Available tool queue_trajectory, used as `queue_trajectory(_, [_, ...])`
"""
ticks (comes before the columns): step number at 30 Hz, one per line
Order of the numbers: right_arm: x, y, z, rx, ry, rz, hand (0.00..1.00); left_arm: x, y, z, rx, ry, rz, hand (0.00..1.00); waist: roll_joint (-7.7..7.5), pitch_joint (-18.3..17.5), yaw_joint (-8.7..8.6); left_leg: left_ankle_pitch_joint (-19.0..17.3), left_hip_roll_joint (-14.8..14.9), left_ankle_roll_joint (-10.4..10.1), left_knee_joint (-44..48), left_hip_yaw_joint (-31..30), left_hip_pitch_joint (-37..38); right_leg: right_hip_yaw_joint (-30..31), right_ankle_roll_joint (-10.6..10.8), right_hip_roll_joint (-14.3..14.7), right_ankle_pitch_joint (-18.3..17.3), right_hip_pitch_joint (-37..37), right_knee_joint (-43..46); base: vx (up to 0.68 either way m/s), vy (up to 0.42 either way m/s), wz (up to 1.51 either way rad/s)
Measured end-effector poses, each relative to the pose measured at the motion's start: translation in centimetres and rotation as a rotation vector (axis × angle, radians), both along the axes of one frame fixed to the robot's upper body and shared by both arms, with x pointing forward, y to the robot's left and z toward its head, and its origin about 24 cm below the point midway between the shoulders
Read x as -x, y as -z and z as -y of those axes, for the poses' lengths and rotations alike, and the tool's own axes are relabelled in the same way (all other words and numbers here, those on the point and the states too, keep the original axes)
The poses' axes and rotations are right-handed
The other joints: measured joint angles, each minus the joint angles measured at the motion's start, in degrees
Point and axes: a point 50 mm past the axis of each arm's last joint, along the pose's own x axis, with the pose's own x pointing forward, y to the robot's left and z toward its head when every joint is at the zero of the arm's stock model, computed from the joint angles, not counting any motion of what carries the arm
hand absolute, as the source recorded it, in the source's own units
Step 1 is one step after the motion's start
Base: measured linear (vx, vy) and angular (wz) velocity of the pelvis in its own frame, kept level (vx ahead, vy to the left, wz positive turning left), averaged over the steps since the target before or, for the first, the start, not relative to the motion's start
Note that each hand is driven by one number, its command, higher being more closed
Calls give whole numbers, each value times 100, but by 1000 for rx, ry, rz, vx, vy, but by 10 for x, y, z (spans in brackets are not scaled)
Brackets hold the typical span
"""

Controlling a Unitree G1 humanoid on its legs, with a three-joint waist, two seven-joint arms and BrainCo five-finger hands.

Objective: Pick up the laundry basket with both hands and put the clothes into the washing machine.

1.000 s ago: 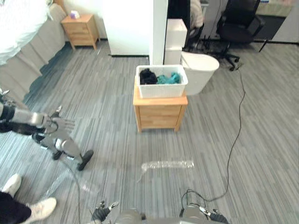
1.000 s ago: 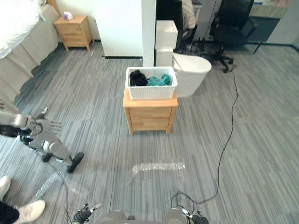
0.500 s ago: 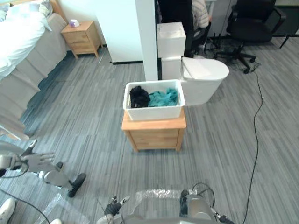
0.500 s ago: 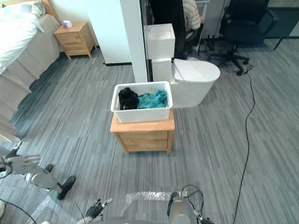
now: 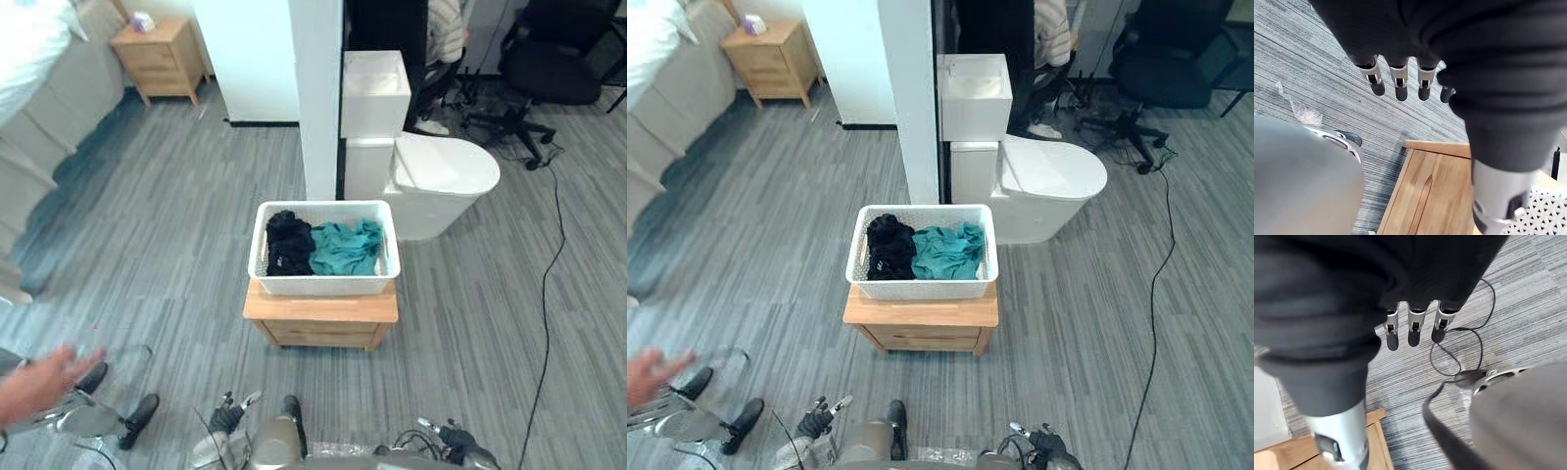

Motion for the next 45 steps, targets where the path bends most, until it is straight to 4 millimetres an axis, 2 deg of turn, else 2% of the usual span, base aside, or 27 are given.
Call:
queue_trajectory(1, [-6,-2,1,-6,24,29,0,0,0,0,4,-10,2,0,-1,-14,3,-236,-84,16,298,-30,-33,44,94,-109,-69,-88,616,212,177,-27])
queue_trajectory(2, [-7,-5,8,7,57,65,0,4,1,3,10,-1,-4,0,147,-99,-14,-390,-39,113,-18,56,262,119,416,-193,-289,-521,1754,163,174,-41])
queue_trajectory(3, [-12,-7,8,3,76,92,0,7,1,1,2,5,-10,0,136,-132,-8,-642,-53,84,-178,124,455,173,596,-301,-405,-772,2400,158,138,-39])
queue_trajectory(4, [-23,-10,1,-29,105,138,0,8,0,-9,-24,6,-16,0,-53,-118,-34,-702,-300,162,-271,256,628,342,715,-692,-389,-1270,3480,160,61,-21])
queue_trajectory(5, [-28,-12,-2,-48,133,165,0,8,-1,-14,-35,-3,-13,0,-199,-165,-45,-705,-403,190,-351,313,769,351,674,-894,-334,-1505,3987,301,53,-13])
queue_trajectory(6, [-36,-16,-2,-55,157,205,0,6,-3,-19,-50,-9,-6,0,-179,-147,-32,-704,-432,194,-476,335,907,220,417,-975,-593,-1664,4151,275,26,-9])
queue_trajectory(8, [-52,-28,2,-31,181,292,0,1,-9,-26,-61,-67,40,0,-129,-154,-38,-669,-346,146,-699,328,1056,-164,267,-914,-938,-1728,3492,242,-17,-3])
queue_trajectory(10, [-68,-45,10,12,194,397,0,-5,-16,-33,-69,-141,94,0,-49,-169,-48,-611,-217,53,-828,297,1083,-355,245,-770,-986,-1772,2330,185,-76,7])
queue_trajectory(11, [-76,-55,15,41,219,453,0,-7,-20,-40,-82,-184,120,0,-109,-209,-42,-584,-231,6,-872,285,1092,-335,151,-753,-592,-1722,1477,184,-147,27])
queue_trajectory(12, [-77,-63,24,70,258,491,0,-9,-22,-44,-87,-219,135,0,-198,-294,-43,-575,-286,-78,-951,190,1151,-285,243,-762,55,-1644,1117,201,-184,33])
queue_trajectory(14, [-72,-72,41,132,326,528,0,-8,-26,-41,-76,-309,177,0,43,-402,-25,-457,-143,-269,-1172,47,1321,-425,164,-543,118,-1358,777,181,-159,19])
queue_trajectory(15, [-70,-74,45,147,339,538,0,-5,-29,-43,-82,-346,194,0,108,-447,-6,-457,-71,-273,-1238,26,1348,-471,123,-449,146,-1276,640,174,-153,10])
queue_trajectory(17, [-62,-80,57,189,355,553,0,1,-43,-54,-114,-468,272,0,250,-638,-2,-352,88,-435,-1469,-72,1348,-679,34,-190,264,-1070,173,155,-167,22])
queue_trajectory(21, [-56,-87,71,232,362,570,0,3,-74,-82,-219,-581,412,0,314,-805,21,-280,167,-531,-1747,-340,1285,-938,-8,-4,414,-923,-283,87,-85,29])
queue_trajectory(23, [-61,-92,72,229,361,596,0,0,-89,-90,-257,-604,475,0,254,-845,75,-269,138,-530,-1796,-359,1235,-963,21,22,503,-905,-441,30,12,10])
queue_trajectory(24, [-63,-96,71,225,359,621,0,-3,-99,-93,-280,-607,520,0,176,-898,177,-264,111,-523,-1775,-363,1166,-967,25,19,592,-899,-585,0,0,0])
queue_trajectory(28, [-89,-111,64,149,326,734,0,-18,-131,-101,-369,-593,631,0,13,-979,182,-241,6,-487,-1747,-502,1083,-1094,58,-20,742,-764,-873,-17,37,19])
queue_trajectory(31, [-122,-130,56,102,212,816,0,-38,-156,-104,-432,-537,714,0,38,-967,198,-209,-31,-450,-1683,-607,919,-1160,50,-34,812,-810,-947,-69,17,15])
queue_trajectory(32, [-138,-139,53,85,158,845,0,-51,-165,-107,-449,-493,741,0,65,-936,206,-159,-31,-443,-1661,-652,792,-1201,21,-30,850,-900,-948,-125,-16,19])
queue_trajectory(33, [-156,-148,53,76,111,861,0,-73,-181,-105,-462,-404,799,0,72,-812,235,-115,-27,-448,-1588,-700,621,-1260,-24,-19,906,-995,-947,-140,-21,21])
queue_trajectory(35, [-172,-156,55,76,87,867,0,-98,-197,-101,-461,-303,857,0,84,-617,332,-72,-12,-457,-1517,-786,499,-1286,-53,-3,954,-1063,-940,-120,-20,14])
queue_trajectory(36, [-185,-163,55,71,70,871,0,-115,-209,-98,-462,-230,896,0,80,-471,356,-24,0,-459,-1484,-817,392,-1321,-96,9,991,-1135,-926,-190,-29,18])
queue_trajectory(38, [-220,-189,50,47,9,898,0,-164,-244,-91,-474,-43,967,0,75,-25,468,122,45,-483,-1361,-958,-4,-1405,-185,35,1056,-1477,-771,-249,-32,18])
queue_trajectory(39, [-227,-195,49,45,2,905,0,-175,-252,-89,-474,-10,975,0,72,83,486,155,57,-483,-1339,-966,-81,-1406,-207,36,1071,-1568,-716,-208,-23,10])
queue_trajectory(41, [-253,-222,47,32,-10,927,0,-213,-282,-84,-490,86,984,0,49,541,495,271,62,-482,-1248,-1045,-360,-1441,-271,16,1115,-1840,-547,-191,-6,9])
queue_trajectory(43, [-268,-239,46,20,-12,923,0,-240,-307,-83,-520,145,961,0,-5,890,491,344,60,-472,-1170,-1097,-545,-1456,-308,-6,1142,-2020,-428,-186,9,6])
queue_trajectory(45, [-277,-245,44,-12,-6,884,0,-263,-329,-89,-530,150,896,0,-117,1208,479,435,56,-475,-1169,-1098,-670,-1444,-356,-17,1201,-2172,-384,-157,10,0])
